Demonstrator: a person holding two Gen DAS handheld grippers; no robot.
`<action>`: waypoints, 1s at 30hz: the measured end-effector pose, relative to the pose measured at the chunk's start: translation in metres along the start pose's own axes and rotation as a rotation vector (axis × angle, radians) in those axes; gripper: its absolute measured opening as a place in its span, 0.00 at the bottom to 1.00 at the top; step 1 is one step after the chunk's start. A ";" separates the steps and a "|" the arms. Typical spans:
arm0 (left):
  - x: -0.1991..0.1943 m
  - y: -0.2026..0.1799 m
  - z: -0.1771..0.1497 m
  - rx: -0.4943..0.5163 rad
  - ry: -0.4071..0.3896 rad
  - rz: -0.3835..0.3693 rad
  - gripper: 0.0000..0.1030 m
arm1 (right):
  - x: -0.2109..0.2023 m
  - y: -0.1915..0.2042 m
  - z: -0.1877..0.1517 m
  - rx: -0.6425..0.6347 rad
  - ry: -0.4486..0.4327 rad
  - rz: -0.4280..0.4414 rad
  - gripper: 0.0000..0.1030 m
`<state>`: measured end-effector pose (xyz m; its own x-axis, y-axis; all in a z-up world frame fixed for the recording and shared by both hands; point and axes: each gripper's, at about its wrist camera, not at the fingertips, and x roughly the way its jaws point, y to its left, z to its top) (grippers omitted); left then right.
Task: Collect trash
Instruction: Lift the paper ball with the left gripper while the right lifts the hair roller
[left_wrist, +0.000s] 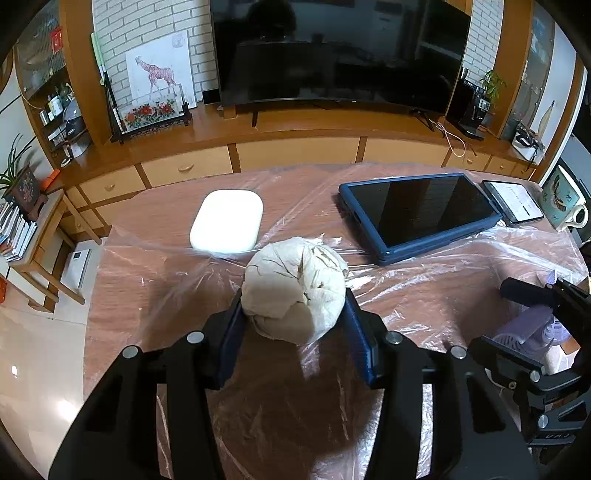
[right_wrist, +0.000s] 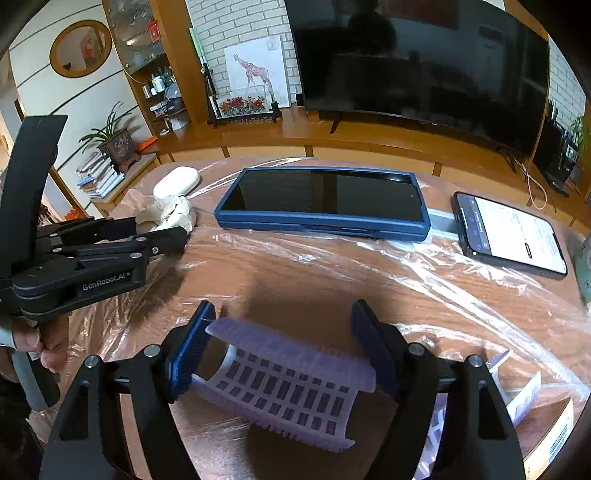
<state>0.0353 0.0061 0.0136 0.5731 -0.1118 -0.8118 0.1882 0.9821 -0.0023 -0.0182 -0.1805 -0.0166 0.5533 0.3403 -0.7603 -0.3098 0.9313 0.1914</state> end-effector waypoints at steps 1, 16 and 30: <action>-0.001 0.000 0.000 0.000 -0.002 -0.001 0.49 | 0.000 0.000 0.000 0.005 -0.002 0.004 0.73; -0.029 -0.006 -0.011 -0.010 -0.040 -0.017 0.49 | -0.026 0.000 0.000 0.045 -0.038 0.079 0.73; -0.047 -0.012 -0.029 -0.016 -0.049 -0.021 0.49 | -0.048 0.011 -0.009 0.022 -0.060 0.107 0.73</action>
<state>-0.0172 0.0037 0.0351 0.6079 -0.1392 -0.7817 0.1882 0.9817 -0.0284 -0.0546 -0.1877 0.0161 0.5639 0.4442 -0.6962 -0.3525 0.8918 0.2836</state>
